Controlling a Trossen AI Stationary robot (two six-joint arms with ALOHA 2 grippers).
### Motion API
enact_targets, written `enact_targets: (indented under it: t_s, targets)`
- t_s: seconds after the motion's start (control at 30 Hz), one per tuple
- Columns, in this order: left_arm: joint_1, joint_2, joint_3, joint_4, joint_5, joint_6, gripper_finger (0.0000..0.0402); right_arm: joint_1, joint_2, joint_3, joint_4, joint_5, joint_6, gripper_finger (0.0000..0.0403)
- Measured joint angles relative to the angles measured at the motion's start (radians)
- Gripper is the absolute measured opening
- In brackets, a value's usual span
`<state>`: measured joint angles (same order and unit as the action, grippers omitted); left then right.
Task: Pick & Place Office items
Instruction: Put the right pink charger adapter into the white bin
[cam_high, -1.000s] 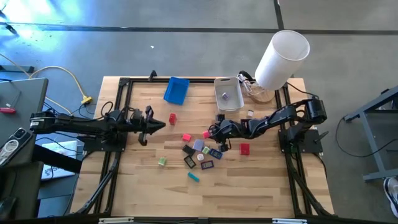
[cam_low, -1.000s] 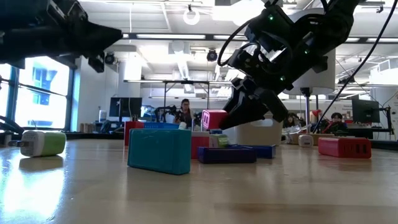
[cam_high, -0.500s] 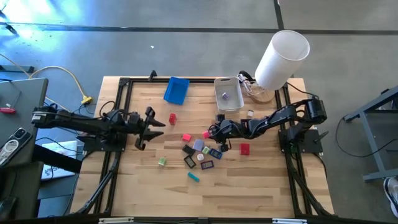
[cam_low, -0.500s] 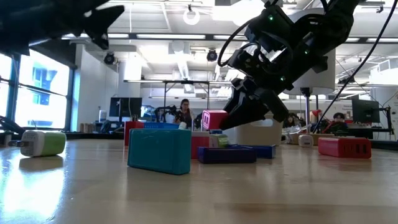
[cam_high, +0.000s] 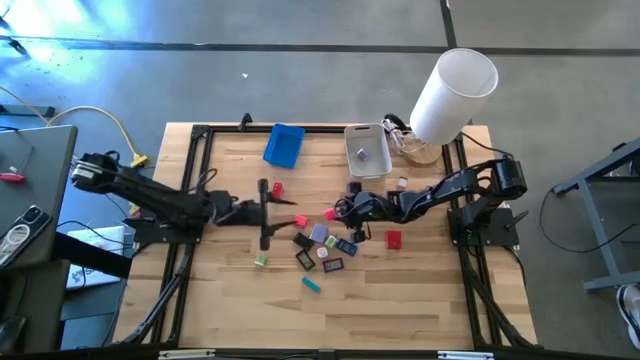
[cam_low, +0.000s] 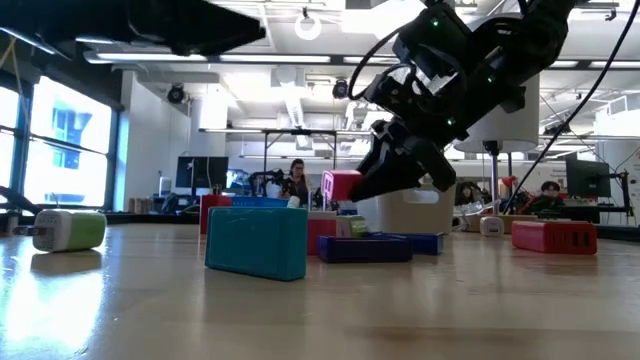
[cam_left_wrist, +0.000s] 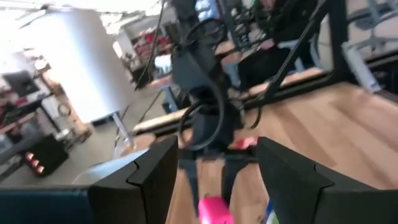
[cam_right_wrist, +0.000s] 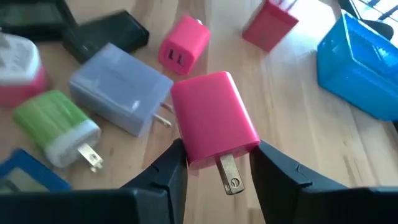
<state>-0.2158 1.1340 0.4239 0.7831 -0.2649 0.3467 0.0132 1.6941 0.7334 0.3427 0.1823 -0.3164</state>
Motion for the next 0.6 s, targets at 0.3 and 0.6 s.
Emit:
enact_targets:
  t_s: [0.3, 0.6]
  targets:
    - [-0.085, 0.042, 0.006, 0.03, -0.221, 0.297, 0.0213, 0.002, -0.072, 0.102, -0.114, -0.148, 0.13, 0.0137]
    - [-0.107, 0.123, 0.006, 0.034, -0.21, 0.526, 0.0213, 0.002, -0.072, 0.192, -0.106, -0.373, 0.319, 0.0137]
